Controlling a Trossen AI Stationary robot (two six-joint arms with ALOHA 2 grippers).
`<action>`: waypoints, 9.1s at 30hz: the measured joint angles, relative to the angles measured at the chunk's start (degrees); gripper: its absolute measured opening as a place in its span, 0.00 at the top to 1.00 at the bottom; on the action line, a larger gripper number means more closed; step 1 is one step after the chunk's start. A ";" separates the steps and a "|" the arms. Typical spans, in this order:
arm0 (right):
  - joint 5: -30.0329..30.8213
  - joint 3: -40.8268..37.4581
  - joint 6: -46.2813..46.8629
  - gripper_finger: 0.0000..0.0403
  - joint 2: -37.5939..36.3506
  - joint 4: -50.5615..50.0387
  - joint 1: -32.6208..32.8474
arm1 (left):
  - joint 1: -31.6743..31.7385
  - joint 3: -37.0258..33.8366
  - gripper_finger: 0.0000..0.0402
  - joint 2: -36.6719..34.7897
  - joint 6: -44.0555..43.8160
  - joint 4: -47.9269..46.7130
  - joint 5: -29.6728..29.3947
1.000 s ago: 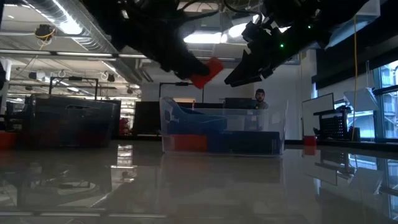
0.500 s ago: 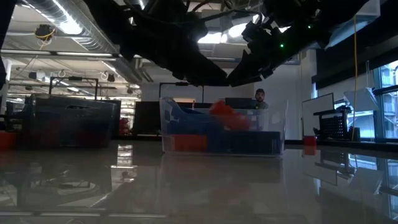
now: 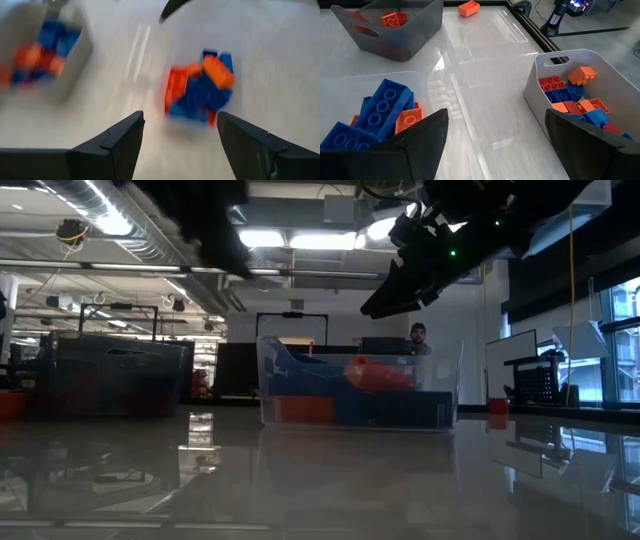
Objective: Sort blocks by size
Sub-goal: Adjust the black bin, then put the big orange game piece into the transparent bin, then put the small red game piece into the gray bin
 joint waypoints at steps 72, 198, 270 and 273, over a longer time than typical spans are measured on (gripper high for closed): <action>-0.02 0.00 0.13 0.18 0.00 -0.22 0.01 | 17.06 -3.91 0.40 -5.52 -17.90 -21.44 -27.35; -0.11 0.00 0.17 0.18 0.04 1.20 0.01 | 3.24 -5.57 0.65 8.87 1.85 27.04 5.73; -1.90 13.31 10.69 0.18 10.58 -42.52 -49.09 | -4.87 -10.95 0.39 3.98 1.48 15.98 -0.21; -1.57 13.31 10.49 0.18 12.39 -42.86 -50.42 | -4.87 -10.95 0.39 3.98 1.32 15.98 -0.20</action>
